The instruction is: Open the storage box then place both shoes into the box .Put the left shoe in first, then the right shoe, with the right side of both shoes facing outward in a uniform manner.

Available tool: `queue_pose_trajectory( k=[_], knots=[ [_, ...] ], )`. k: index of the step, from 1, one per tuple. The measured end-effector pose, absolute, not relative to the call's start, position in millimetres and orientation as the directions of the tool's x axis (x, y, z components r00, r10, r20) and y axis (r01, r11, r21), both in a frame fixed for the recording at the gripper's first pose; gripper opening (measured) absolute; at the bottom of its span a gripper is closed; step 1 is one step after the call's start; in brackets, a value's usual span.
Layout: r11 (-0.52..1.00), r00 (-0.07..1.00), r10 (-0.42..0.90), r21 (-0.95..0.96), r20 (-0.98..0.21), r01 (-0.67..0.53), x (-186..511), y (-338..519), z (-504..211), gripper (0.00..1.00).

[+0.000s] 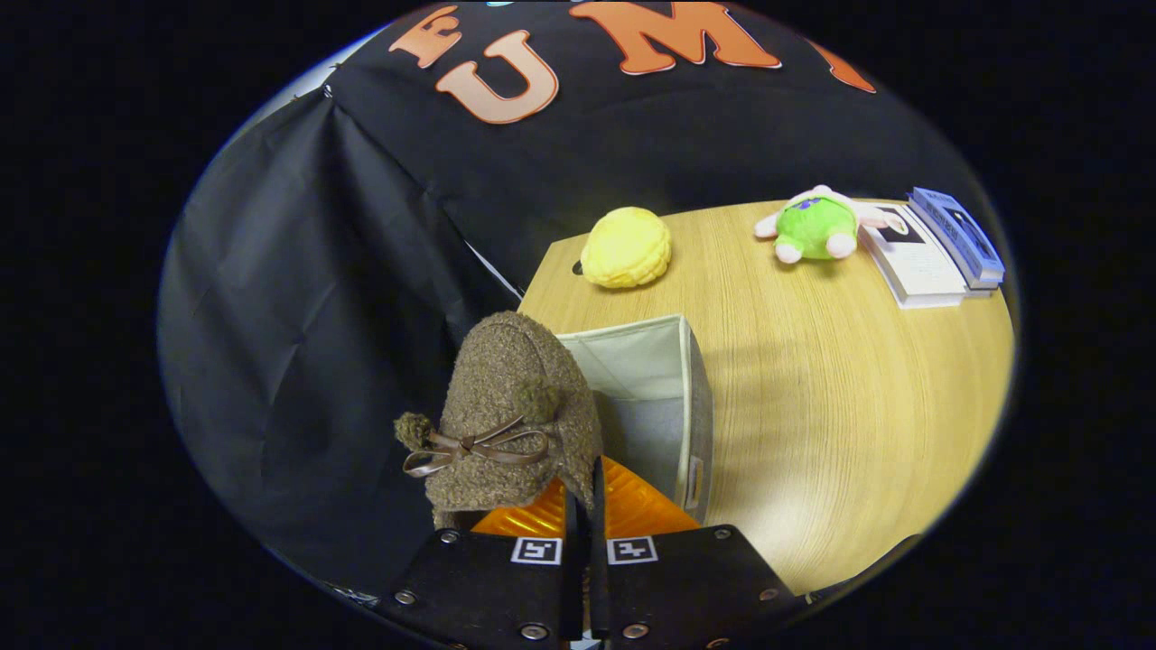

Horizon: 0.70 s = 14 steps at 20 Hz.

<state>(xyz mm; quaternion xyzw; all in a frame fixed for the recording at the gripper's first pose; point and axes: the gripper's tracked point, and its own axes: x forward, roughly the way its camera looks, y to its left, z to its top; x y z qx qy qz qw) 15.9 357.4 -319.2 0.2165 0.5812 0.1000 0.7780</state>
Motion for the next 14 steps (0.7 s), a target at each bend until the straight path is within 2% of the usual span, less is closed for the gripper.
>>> queue_pose_trajectory(
  k=[5, 7, 9, 11, 14],
  knots=[
    [0.928, 0.31, 0.316, 0.36, -0.897, 0.096, 20, 355, -338, 0.05],
    [0.94, 0.319, 0.279, 0.325, -0.906, 0.101, 20, 347, -342, 0.09],
    [0.941, 0.314, 0.278, 0.323, -0.908, 0.104, 17, 343, -340, 0.16],
    [0.92, 0.303, 0.337, 0.381, -0.891, 0.095, 15, 349, -333, 0.3],
    [0.902, 0.363, 0.353, 0.417, -0.862, 0.115, 25, 336, -314, 0.53]
  ],
)
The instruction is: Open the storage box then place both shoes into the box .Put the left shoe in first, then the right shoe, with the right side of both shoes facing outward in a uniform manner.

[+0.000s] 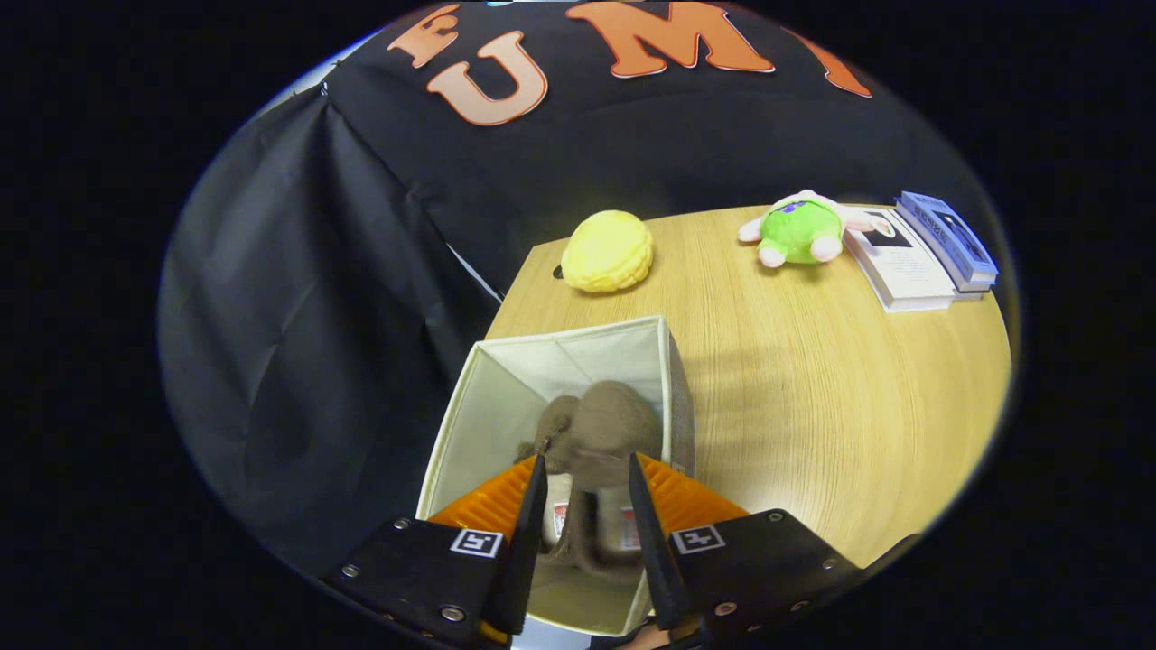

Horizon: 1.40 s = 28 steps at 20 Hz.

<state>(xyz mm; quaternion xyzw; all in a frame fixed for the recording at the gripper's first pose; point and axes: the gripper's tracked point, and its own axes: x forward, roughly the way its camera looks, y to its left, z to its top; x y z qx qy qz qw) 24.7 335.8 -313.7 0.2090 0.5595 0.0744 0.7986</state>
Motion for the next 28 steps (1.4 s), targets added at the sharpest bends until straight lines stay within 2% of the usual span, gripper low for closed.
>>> queue_pose_trajectory(
  k=[2, 7, 10, 12, 17, 20, 28],
  knots=[
    [0.89, 0.402, 0.367, 0.442, -0.839, 0.109, 29, 327, -300, 0.62],
    [0.898, 0.519, 0.35, 0.437, -0.779, 0.051, 36, 288, -262, 0.75],
    [0.88, 0.568, 0.39, 0.476, -0.725, 0.003, 34, 268, -236, 0.82],
    [0.891, 0.625, 0.354, 0.454, -0.695, 0.0, 37, 236, -221, 0.86],
    [0.952, 0.762, 0.204, 0.306, -0.614, -0.009, 42, 156, -191, 0.89],
    [0.979, 0.818, 0.102, 0.202, -0.566, 0.018, 36, 106, -171, 0.96],
    [0.997, 0.93, 0.023, 0.076, -0.367, 0.005, 4, 49, -104, 0.98]
  ],
)
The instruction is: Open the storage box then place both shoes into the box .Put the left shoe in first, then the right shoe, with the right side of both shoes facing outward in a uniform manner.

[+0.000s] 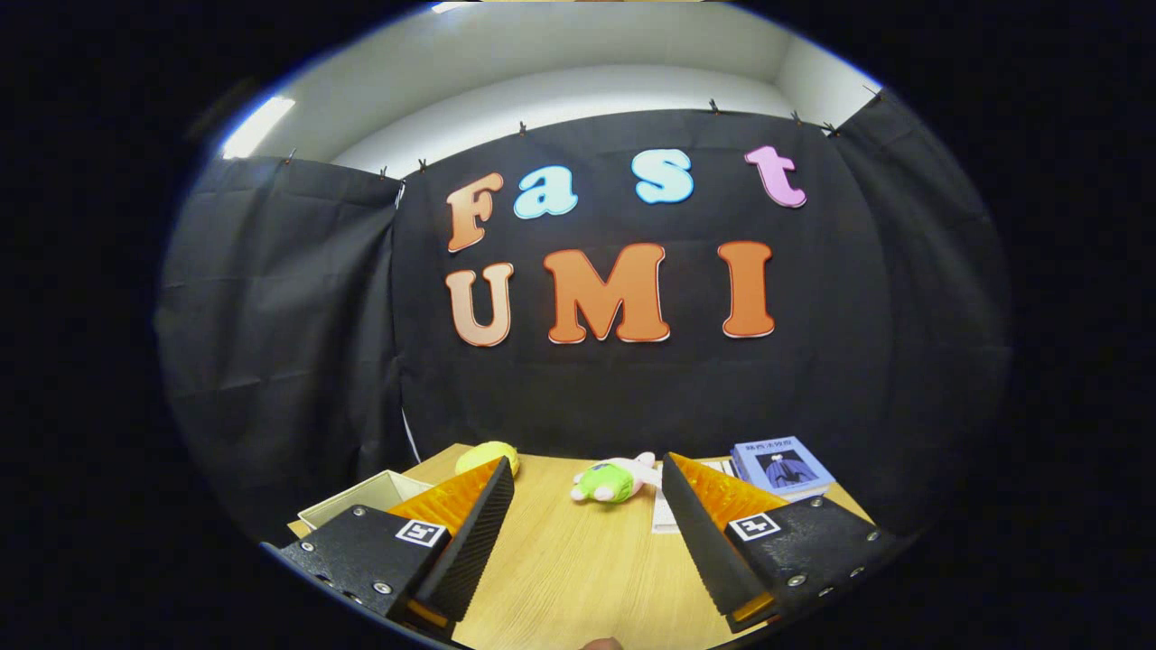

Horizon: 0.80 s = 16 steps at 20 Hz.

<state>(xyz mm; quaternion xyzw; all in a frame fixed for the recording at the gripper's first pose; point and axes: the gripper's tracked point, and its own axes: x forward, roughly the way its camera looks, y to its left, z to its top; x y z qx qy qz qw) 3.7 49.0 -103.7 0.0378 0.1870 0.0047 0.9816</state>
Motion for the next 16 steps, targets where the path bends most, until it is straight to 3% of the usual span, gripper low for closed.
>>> queue_pose_trajectory(
  k=[3, 11, 16],
  knots=[
    [0.999, 0.959, -0.024, 0.026, -0.281, 0.032, -9, 30, -79, 0.98],
    [1.0, 0.993, -0.002, 0.03, -0.117, 0.006, -23, 9, -30, 0.98],
    [1.0, 0.994, -0.024, 0.017, -0.105, 0.026, -19, 5, -27, 0.98]
  ],
)
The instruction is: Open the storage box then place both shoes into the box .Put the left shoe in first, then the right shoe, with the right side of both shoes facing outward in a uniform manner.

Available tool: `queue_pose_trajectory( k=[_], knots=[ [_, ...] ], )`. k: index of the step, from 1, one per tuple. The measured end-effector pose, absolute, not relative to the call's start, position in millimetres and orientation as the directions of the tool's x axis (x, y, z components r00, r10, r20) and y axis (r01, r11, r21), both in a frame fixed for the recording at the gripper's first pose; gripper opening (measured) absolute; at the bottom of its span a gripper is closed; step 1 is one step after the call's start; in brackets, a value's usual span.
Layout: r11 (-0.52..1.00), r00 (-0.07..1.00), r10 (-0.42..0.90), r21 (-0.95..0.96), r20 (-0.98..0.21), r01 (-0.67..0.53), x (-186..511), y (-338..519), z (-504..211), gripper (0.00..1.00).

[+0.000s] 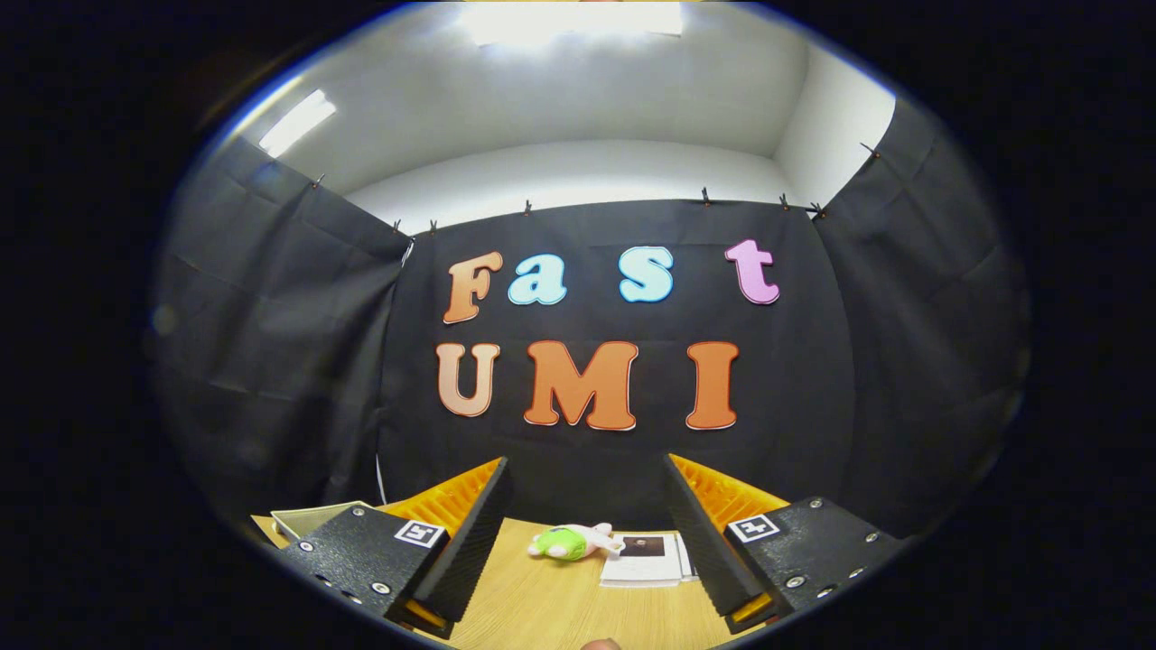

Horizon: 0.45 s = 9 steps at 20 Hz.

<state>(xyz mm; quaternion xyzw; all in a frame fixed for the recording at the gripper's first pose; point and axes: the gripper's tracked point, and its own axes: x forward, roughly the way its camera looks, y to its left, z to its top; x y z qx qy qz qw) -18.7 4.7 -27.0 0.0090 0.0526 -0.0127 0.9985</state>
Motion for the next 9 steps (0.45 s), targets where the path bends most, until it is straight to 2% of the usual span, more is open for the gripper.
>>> queue_pose_trajectory(
  k=[9],
  knots=[
    [1.0, 0.997, 0.028, 0.013, -0.075, -0.027, -8, 18, -16, 0.98]
  ],
)
